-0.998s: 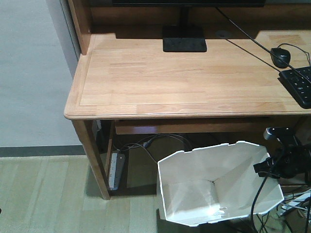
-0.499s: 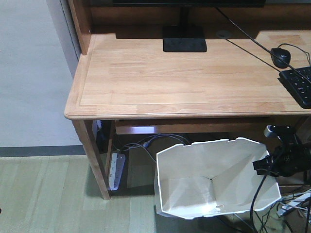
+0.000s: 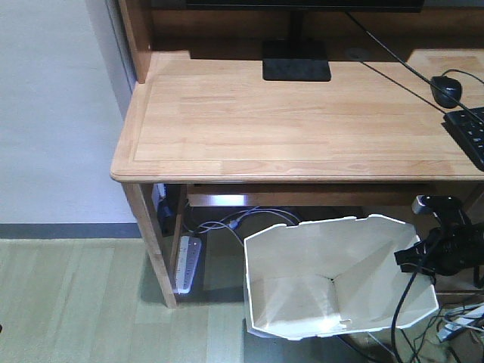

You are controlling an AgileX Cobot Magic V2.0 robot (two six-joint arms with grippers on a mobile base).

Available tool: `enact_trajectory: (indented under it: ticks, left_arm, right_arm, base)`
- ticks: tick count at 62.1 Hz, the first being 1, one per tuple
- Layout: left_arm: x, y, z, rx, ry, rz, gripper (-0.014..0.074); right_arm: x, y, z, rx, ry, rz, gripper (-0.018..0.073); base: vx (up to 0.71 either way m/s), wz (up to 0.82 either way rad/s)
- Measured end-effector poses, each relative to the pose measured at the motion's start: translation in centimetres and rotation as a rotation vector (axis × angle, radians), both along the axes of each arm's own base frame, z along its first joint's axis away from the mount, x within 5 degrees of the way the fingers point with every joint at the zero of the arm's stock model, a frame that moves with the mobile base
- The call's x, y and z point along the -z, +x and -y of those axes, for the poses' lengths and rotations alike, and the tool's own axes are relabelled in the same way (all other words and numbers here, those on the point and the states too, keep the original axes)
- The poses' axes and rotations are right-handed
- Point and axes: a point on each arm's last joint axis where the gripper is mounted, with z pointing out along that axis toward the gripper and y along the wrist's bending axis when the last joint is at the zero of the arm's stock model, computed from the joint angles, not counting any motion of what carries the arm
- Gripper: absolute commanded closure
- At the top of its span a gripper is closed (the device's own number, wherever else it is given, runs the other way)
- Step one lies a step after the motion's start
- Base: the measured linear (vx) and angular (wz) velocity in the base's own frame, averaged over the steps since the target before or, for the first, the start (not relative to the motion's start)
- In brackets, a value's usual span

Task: Move trash bin to bedside with robot
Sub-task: 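Hold the bin rim with the right gripper while the base turns toward the bed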

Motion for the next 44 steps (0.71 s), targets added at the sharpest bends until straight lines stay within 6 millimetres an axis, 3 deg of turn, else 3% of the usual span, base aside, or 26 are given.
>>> enact_trajectory:
  ticks: [17,44]
  left_arm:
    - [0.0,0.0,0.0,0.0,0.0,0.0,0.0602]
    - [0.0,0.0,0.0,0.0,0.0,0.0,0.0602]
  right_arm:
    - [0.04,0.0,0.15,0.003,-0.014,0.0,0.0565]
    - [0.0,-0.01,0.02,0.001,0.0,0.0,0.0565]
  base:
    - [-0.03,0.3]
    - [-0.03,0.58]
